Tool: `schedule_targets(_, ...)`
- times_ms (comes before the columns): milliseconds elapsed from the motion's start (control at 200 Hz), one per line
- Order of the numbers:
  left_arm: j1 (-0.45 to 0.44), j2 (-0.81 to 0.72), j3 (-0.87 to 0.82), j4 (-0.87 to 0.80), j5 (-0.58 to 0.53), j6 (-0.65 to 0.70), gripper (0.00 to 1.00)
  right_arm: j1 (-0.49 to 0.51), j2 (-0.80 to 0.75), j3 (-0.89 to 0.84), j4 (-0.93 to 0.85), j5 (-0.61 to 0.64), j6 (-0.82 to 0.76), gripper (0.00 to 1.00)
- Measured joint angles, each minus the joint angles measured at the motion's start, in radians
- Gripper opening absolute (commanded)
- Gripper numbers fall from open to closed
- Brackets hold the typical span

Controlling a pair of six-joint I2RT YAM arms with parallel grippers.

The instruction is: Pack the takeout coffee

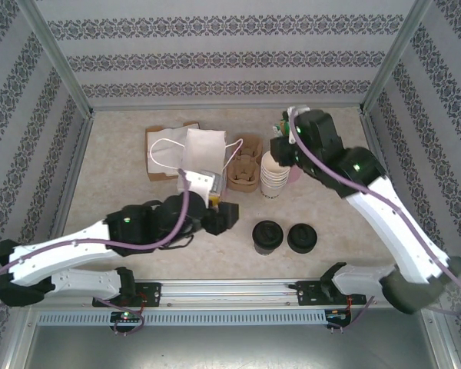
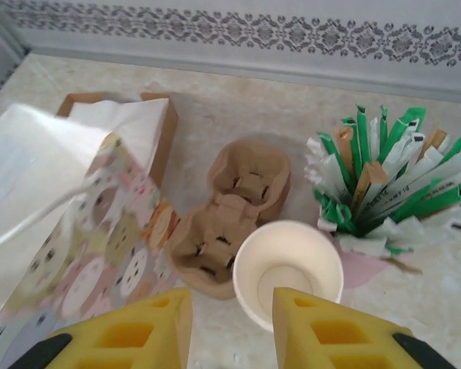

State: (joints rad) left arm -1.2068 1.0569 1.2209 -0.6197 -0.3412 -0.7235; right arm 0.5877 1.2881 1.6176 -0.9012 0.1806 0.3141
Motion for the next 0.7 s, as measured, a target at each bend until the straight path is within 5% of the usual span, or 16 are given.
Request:
schedule_targets(140, 0.068, -0.094, 0.041, -0.094, -0.095, 0.050, 0.65, -0.067, 0.147, 0.108, -0.004, -0.071, 0.013, 0.34)
schedule_targets(245, 0.197, -0.163, 0.042, -0.149, -0.113, 0.066, 0.65, -0.080, 0.251, 0.201, -0.002, -0.115, 0.039, 0.33)
schedule_targets(450, 0.438, -0.224, 0.024, -0.211, -0.047, 0.068, 0.66, -0.082, 0.425, 0.322, -0.024, -0.133, 0.128, 0.34)
schedule_targets(699, 0.587, -0.214, -0.019, -0.245, 0.063, 0.062, 0.66, -0.081, 0.589, 0.426, -0.071, -0.117, 0.206, 0.34)
